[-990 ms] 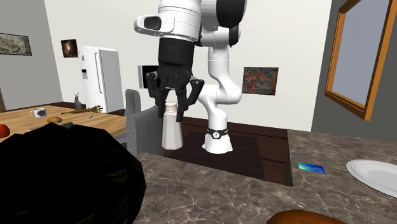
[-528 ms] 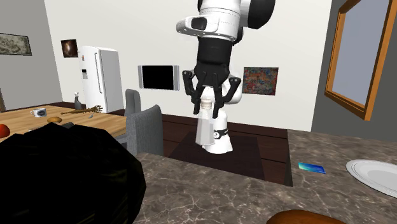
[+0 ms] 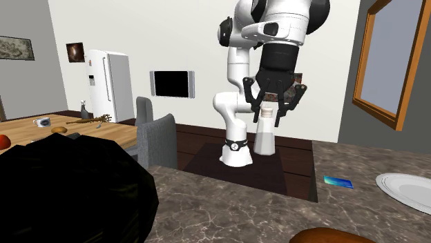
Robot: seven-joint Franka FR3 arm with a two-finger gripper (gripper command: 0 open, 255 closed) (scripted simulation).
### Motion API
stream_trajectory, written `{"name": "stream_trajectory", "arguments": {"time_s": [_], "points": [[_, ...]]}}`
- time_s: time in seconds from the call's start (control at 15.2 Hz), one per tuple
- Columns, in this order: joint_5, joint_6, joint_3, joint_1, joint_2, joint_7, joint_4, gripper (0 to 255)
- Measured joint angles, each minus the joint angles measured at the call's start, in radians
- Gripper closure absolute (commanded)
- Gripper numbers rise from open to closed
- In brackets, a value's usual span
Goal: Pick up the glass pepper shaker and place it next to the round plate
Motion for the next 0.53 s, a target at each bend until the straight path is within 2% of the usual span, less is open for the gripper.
{"name": "stream_trajectory", "arguments": {"time_s": [0.53], "points": [[0.008,-0.032,0.096,0.093,-0.012,0.185,-0.002,255]]}}
